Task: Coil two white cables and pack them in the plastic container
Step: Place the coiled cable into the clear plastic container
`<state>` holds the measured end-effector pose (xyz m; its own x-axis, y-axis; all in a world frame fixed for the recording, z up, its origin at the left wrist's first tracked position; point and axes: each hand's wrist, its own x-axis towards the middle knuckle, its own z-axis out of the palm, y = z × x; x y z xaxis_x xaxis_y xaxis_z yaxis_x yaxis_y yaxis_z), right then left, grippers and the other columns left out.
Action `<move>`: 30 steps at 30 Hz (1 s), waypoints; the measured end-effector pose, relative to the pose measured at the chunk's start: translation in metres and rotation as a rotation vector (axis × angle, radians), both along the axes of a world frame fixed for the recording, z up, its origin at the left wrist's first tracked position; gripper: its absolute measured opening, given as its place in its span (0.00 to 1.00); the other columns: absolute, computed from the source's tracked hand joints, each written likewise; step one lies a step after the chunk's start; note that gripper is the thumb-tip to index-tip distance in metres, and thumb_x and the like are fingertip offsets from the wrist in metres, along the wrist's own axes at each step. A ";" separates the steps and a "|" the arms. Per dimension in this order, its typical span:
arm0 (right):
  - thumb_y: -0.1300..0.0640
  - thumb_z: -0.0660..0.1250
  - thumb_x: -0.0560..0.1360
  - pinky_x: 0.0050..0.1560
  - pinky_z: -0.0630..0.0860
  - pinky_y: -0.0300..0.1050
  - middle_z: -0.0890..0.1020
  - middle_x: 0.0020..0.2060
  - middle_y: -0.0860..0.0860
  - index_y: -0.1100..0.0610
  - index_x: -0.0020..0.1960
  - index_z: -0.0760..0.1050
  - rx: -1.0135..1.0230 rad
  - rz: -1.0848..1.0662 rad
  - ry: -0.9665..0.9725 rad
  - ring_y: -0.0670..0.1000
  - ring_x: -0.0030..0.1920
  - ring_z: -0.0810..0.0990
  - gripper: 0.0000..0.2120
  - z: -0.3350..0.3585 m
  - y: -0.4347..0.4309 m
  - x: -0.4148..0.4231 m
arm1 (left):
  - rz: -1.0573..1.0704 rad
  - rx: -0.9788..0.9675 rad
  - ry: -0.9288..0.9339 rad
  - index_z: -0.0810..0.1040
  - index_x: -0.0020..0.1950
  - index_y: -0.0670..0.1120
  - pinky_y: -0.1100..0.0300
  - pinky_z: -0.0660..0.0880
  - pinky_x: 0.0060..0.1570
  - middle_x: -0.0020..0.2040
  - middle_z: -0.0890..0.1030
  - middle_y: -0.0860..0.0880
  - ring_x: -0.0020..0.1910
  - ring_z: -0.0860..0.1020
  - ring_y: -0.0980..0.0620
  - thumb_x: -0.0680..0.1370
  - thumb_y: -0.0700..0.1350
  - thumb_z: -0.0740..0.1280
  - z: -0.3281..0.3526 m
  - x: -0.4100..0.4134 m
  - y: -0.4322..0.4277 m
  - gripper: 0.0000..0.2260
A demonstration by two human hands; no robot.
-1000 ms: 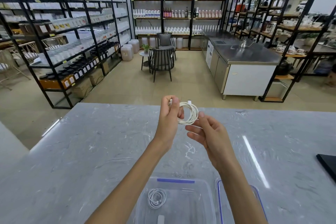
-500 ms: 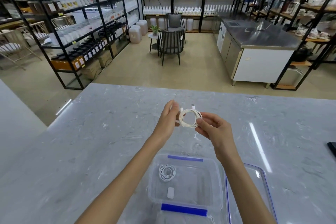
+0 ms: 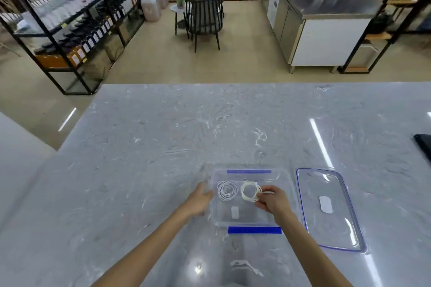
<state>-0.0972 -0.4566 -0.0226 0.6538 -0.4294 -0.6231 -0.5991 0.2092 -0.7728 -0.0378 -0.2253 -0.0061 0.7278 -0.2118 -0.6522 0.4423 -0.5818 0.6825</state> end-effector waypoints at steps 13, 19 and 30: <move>0.65 0.71 0.71 0.45 0.82 0.55 0.84 0.39 0.61 0.59 0.52 0.79 -0.274 -0.008 0.141 0.58 0.35 0.81 0.10 -0.029 0.003 0.010 | -0.124 -0.053 0.104 0.56 0.71 0.49 0.52 0.82 0.36 0.42 0.70 0.48 0.32 0.75 0.54 0.82 0.39 0.58 -0.006 0.000 -0.005 0.20; 0.68 0.70 0.73 0.46 0.83 0.48 0.85 0.43 0.59 0.64 0.55 0.82 -0.158 0.053 0.090 0.54 0.39 0.83 0.11 -0.035 0.000 0.008 | -0.157 -0.080 0.121 0.58 0.64 0.52 0.54 0.83 0.35 0.45 0.72 0.48 0.35 0.78 0.53 0.82 0.39 0.59 -0.006 0.005 -0.005 0.15; 0.68 0.60 0.78 0.58 0.77 0.53 0.81 0.56 0.61 0.64 0.67 0.74 -0.265 0.327 0.094 0.58 0.53 0.80 0.18 -0.011 0.003 0.006 | -0.153 -0.075 0.077 0.60 0.69 0.56 0.45 0.83 0.43 0.47 0.75 0.49 0.38 0.80 0.52 0.81 0.39 0.56 -0.001 0.002 -0.008 0.19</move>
<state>-0.0910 -0.4537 -0.0338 0.7280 -0.3617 -0.5824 -0.6710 -0.2017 -0.7135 -0.0357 -0.2336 -0.0075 0.6319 -0.3659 -0.6833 0.4057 -0.5951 0.6938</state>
